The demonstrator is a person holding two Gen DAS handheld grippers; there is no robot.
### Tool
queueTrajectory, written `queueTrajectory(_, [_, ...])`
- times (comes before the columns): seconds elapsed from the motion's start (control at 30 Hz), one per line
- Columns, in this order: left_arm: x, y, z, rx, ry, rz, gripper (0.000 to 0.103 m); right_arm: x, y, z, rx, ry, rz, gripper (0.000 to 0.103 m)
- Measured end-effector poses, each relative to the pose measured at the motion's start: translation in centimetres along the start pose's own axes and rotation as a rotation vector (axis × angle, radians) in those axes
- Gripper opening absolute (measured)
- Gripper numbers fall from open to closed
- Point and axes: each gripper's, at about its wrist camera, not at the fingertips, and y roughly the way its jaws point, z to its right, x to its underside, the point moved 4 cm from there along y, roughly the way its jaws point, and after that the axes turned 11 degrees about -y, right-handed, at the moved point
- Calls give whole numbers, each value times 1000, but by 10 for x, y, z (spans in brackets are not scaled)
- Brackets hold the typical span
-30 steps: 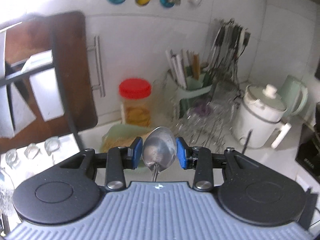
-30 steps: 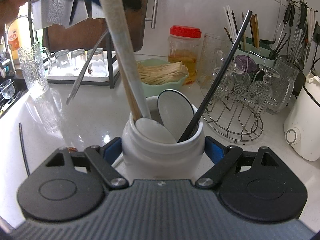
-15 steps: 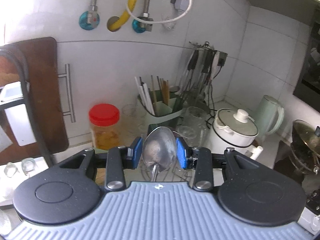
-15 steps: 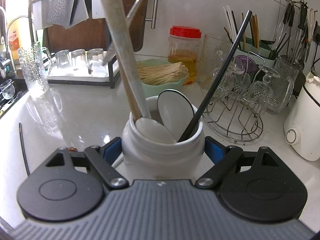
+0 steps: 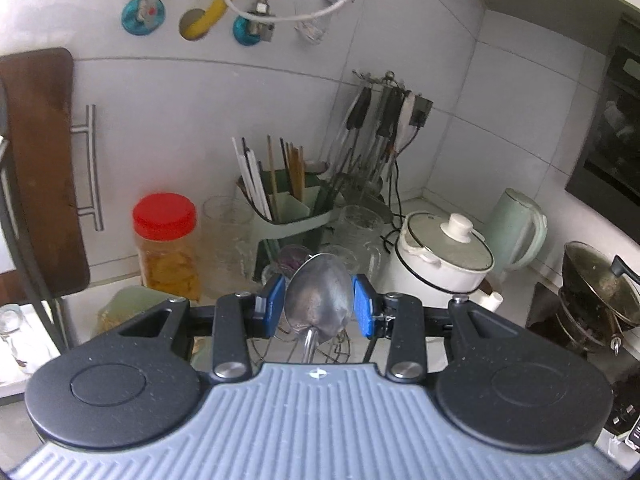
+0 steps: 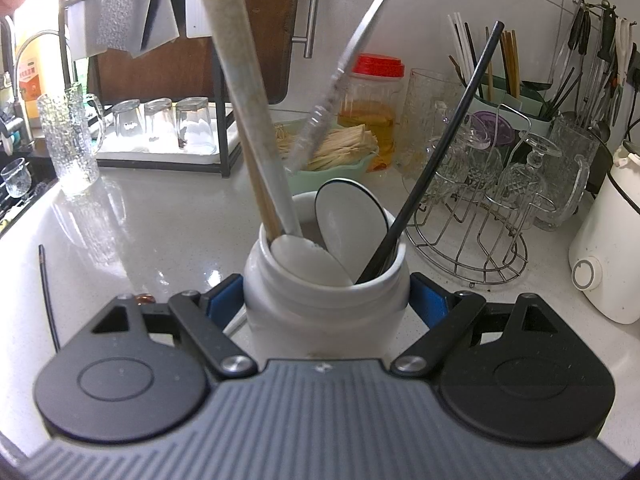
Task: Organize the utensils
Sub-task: 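Lift the silver spoon with the left tool and lower it into the mug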
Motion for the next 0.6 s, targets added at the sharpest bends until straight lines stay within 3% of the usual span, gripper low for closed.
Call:
queueTrajectory(0.2, [16,8,-6,5,26,-41,42,0,0,0,0,0,3,90])
queueTrajectory(0.43, [24,-2,-17,-43,28,-86,42,0,0,0,0,3,4,90])
queueTrajectory(0.6, [22,-15,-18,-66,34,-185,42,0,0,0,0,3,4,90])
